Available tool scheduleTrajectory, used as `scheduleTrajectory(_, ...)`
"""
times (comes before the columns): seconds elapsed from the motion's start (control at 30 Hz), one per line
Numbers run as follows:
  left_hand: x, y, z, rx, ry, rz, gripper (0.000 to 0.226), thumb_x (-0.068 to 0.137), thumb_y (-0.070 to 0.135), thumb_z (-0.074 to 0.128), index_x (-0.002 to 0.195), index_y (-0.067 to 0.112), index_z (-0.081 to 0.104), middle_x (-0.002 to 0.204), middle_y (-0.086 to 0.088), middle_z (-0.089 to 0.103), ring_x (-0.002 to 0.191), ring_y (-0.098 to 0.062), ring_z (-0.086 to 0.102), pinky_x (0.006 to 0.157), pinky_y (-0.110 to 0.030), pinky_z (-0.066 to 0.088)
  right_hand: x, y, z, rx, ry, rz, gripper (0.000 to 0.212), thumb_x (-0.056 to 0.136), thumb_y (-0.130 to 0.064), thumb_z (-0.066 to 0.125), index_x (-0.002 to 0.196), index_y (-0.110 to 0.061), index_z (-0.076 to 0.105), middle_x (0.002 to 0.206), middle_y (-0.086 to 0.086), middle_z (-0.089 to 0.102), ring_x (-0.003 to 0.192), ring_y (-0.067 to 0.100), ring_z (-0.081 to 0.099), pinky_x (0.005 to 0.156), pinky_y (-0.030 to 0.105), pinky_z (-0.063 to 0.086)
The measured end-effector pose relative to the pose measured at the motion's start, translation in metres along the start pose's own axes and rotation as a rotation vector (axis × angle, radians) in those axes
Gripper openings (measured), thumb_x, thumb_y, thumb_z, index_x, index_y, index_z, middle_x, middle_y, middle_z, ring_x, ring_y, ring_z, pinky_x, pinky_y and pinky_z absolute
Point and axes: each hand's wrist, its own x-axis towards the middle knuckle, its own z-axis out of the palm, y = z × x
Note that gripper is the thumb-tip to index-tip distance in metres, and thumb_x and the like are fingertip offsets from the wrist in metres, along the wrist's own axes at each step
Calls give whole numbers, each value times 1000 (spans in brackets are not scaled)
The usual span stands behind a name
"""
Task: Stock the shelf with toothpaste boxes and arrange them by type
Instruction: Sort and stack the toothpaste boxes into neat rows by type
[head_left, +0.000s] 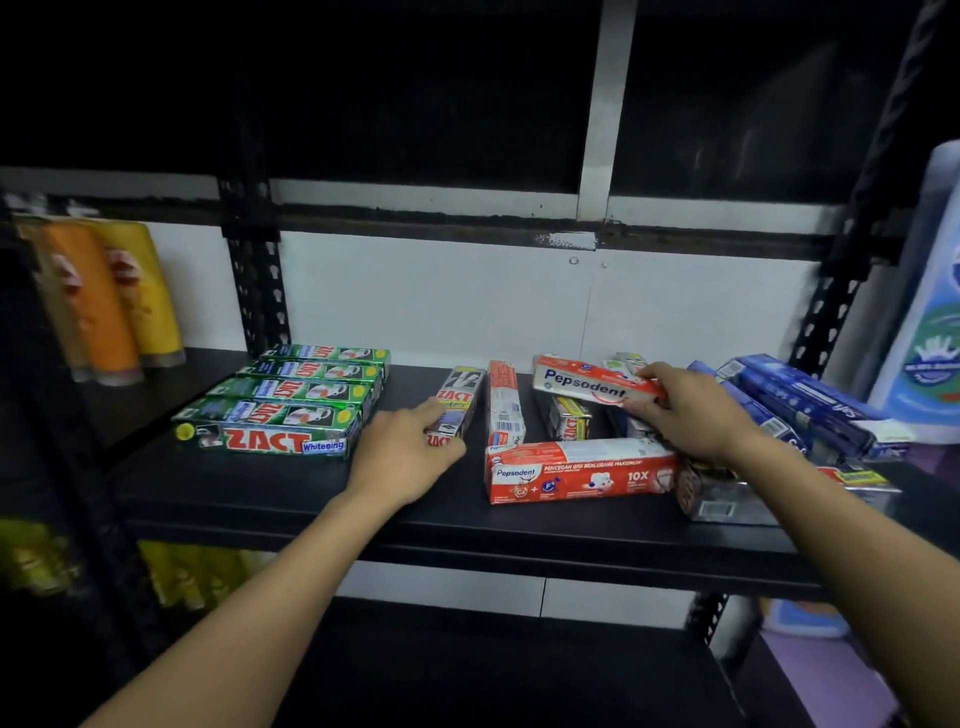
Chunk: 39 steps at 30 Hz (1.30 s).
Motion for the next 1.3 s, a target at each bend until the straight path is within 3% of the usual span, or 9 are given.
scheduleTrajectory(0.07, -11, -3, -7, 36, -8, 47, 41, 85, 41, 66, 124, 29, 68, 105, 9, 73, 76, -13, 60, 69, -23, 42, -2, -4, 4, 37, 48, 27, 55, 91, -47, 61, 134, -13, 52, 119, 13, 68, 104, 32, 63, 84, 39, 51)
scheduleTrajectory(0.1, -16, -4, -11, 49, -9, 71, 43, 84, 42, 66, 126, 30, 67, 125, 12, 68, 75, -10, 60, 71, -21, 42, -2, -7, 6, 57, 72, 35, 54, 91, -47, 62, 133, -14, 53, 118, 13, 68, 104, 32, 63, 84, 39, 51)
scheduleTrajectory(0.17, -26, -7, -17, 49, -17, 95, 49, 83, 44, 67, 130, 32, 64, 141, 19, 53, 63, -2, 54, 73, -18, 43, -1, -18, 10, 96, 113, 33, 51, 91, -45, 63, 132, -15, 55, 119, 12, 68, 105, 32, 63, 83, 37, 49)
scheduleTrajectory(0.4, -54, -28, -37, -61, -11, 113, 52, 79, 36, 69, 131, 34, 64, 138, 26, 53, 52, 8, 53, 60, -5, 38, 9, -63, 15, 154, 96, 8, 52, 91, -45, 63, 134, -17, 53, 125, 9, 64, 110, 28, 59, 92, 40, 50)
scheduleTrajectory(0.5, -56, -37, -45, -90, -46, 171, 52, 82, 40, 70, 133, 33, 62, 138, 26, 54, 91, 18, 57, 86, -13, 49, 14, -80, 18, 164, 78, -19, 52, 91, -44, 63, 135, -18, 53, 125, 9, 64, 108, 27, 60, 91, 41, 52)
scheduleTrajectory(0.6, -50, -48, -50, -65, -6, 268, 57, 84, 64, 60, 132, 33, 62, 139, 21, 55, 122, 5, 52, 104, -23, 43, 21, -93, 23, 151, 50, -41, 53, 91, -44, 63, 135, -17, 52, 126, 9, 64, 107, 27, 61, 90, 40, 51)
scheduleTrajectory(0.77, -2, -77, -67, 38, 208, 217, 55, 93, 59, 42, 128, 24, 65, 131, 4, 65, 119, -15, 61, 106, -38, 42, 41, -106, 29, 95, 39, -107, 53, 91, -44, 64, 133, -14, 54, 126, 12, 63, 110, 31, 59, 91, 41, 49)
scheduleTrajectory(1.03, 30, -113, -51, 362, 55, 114, 62, 97, 56, 19, 144, 30, 49, 154, 7, 41, 144, -13, 33, 117, -37, 16, 109, -130, 48, -17, 5, -148, 51, 89, -51, 63, 130, -22, 54, 122, 5, 64, 110, 30, 58, 91, 52, 49)
scheduleTrajectory(1.3, 36, -119, -46, 440, 43, 94, 51, 103, 50, 24, 145, 33, 47, 152, 10, 44, 144, -9, 33, 116, -35, 18, 165, -141, 81, -88, -44, -154, 52, 87, -55, 63, 128, -24, 55, 125, 6, 64, 113, 31, 55, 93, 50, 47)
